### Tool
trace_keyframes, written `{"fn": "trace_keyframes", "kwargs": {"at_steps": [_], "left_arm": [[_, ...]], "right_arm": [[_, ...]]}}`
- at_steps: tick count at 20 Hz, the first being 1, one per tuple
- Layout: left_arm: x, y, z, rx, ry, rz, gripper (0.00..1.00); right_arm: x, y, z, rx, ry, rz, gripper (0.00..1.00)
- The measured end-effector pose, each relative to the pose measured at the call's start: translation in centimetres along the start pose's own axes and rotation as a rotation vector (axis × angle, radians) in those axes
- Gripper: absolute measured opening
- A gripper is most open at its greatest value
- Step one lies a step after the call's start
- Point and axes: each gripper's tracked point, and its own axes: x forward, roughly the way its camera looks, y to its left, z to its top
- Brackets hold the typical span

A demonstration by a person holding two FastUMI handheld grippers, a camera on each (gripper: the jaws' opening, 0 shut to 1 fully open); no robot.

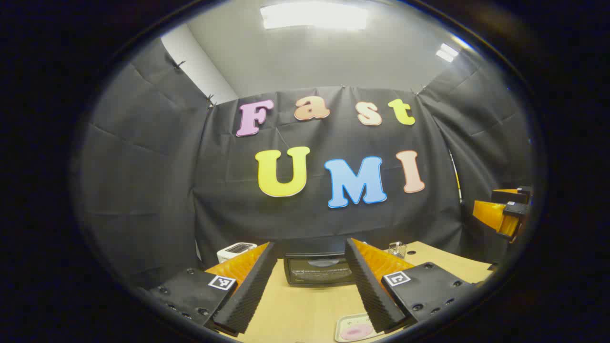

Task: Open the electric oven with the left hand, put the food in, and close the electric oven.

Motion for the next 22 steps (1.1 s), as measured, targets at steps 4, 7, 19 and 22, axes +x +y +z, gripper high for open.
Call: {"fn": "trace_keyframes", "kwargs": {"at_steps": [4, 7, 19, 22], "left_arm": [[-0.2, -0.9, 0.5, 0.01, -0.003, 0.005, 1.0], [-0.4, -1.8, 0.8, 0.013, -0.005, 0.008, 1.0], [2.2, -5.0, 0.3, 0.013, -0.005, 0.011, 1.0], [5.2, -4.7, -0.4, -0.009, -0.006, 0.003, 1.0]], "right_arm": [[-0.1, -0.9, 0.3, 0.006, -0.007, 0.007, 0.95], [-0.1, -1.6, 0.3, 0.005, -0.008, 0.014, 0.95], [1.2, -3.6, -0.8, 0.028, -0.009, 0.045, 0.95], [2.1, -3.0, -1.0, 0.027, -0.006, 0.048, 0.95]]}}
